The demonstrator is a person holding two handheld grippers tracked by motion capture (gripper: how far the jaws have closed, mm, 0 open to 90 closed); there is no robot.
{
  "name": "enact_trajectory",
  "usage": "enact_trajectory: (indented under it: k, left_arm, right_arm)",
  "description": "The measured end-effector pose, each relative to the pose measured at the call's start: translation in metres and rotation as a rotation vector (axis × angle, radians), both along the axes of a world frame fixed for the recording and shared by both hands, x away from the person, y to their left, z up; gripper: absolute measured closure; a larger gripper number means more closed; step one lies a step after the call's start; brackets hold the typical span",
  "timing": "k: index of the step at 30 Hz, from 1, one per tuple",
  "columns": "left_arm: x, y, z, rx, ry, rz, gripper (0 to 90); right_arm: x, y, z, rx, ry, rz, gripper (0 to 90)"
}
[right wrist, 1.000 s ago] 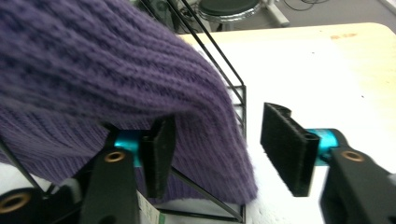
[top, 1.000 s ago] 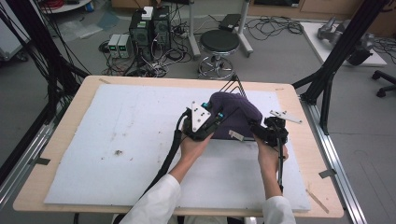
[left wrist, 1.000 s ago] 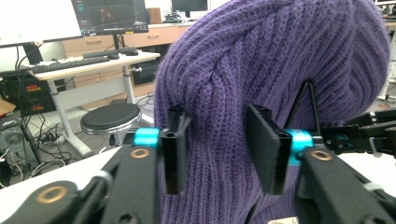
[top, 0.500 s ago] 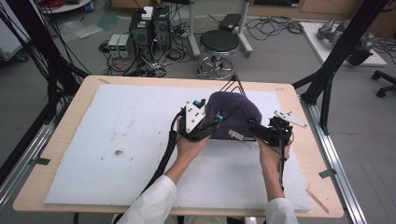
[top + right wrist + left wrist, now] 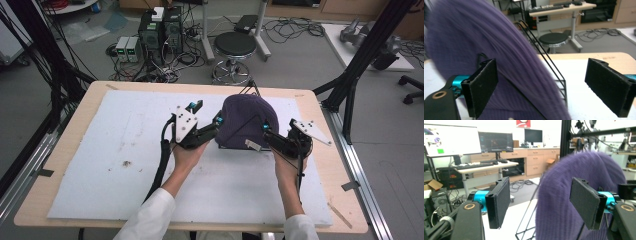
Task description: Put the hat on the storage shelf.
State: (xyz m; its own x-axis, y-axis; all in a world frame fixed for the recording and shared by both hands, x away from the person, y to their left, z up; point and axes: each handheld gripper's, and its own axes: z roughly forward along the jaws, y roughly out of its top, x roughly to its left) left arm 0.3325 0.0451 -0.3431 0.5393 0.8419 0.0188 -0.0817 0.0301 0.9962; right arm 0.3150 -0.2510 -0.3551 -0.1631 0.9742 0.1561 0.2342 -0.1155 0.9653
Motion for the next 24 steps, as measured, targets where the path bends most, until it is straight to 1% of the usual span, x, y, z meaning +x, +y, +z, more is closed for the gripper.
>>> enact_trajectory:
  k: [5,7,10,11,12,13,14,16,17,18,20,21,24]
  left_arm:
    - [-0.009,0.02,0.011,-0.021,-0.036,0.029,33.0]
    - [-0.014,0.029,0.016,-0.041,-0.056,0.041,33.0]
    - [-0.019,0.043,0.022,-0.063,-0.07,0.043,32.4]
    - [-0.02,0.046,0.024,-0.066,-0.075,0.048,32.2]
    - [-0.023,0.053,0.026,-0.073,-0.084,0.059,32.0]
    - [-0.024,0.057,0.027,-0.078,-0.088,0.062,31.9]
    - [-0.026,0.061,0.028,-0.08,-0.091,0.065,31.9]
    - [-0.03,0.071,0.03,-0.092,-0.108,0.065,31.7]
    - [-0.033,0.078,0.029,-0.1,-0.121,0.064,31.7]
    - [-0.036,0.085,0.029,-0.095,-0.135,0.08,31.8]
    - [-0.039,0.093,0.027,-0.095,-0.141,0.095,31.8]
    - [-0.041,0.099,0.026,-0.099,-0.138,0.104,31.8]
    - [-0.048,0.117,0.022,-0.1,-0.13,0.136,31.8]
  right_arm:
    - [-0.011,0.003,0.007,0.008,-0.072,0.008,10.6]
    - [-0.014,0.004,0.009,0.014,-0.103,0.009,10.6]
    - [-0.019,0.007,0.011,0.024,-0.148,0.02,10.6]
    - [-0.021,0.009,0.012,0.029,-0.163,0.023,10.7]
    - [-0.022,0.01,0.013,0.03,-0.179,0.024,10.7]
    - [-0.025,0.012,0.015,0.033,-0.204,0.026,10.7]
    - [-0.027,0.013,0.015,0.036,-0.213,0.026,10.7]
    - [-0.031,0.015,0.016,0.032,-0.227,0.031,10.6]
    - [-0.032,0.015,0.017,0.033,-0.227,0.032,10.6]
    - [-0.034,0.016,0.017,0.033,-0.232,0.035,10.6]
    - [-0.038,0.016,0.015,0.039,-0.239,0.039,10.6]
    - [-0.039,0.016,0.014,0.045,-0.239,0.039,10.7]
    - [-0.044,0.015,0.009,0.043,-0.231,0.04,10.7]
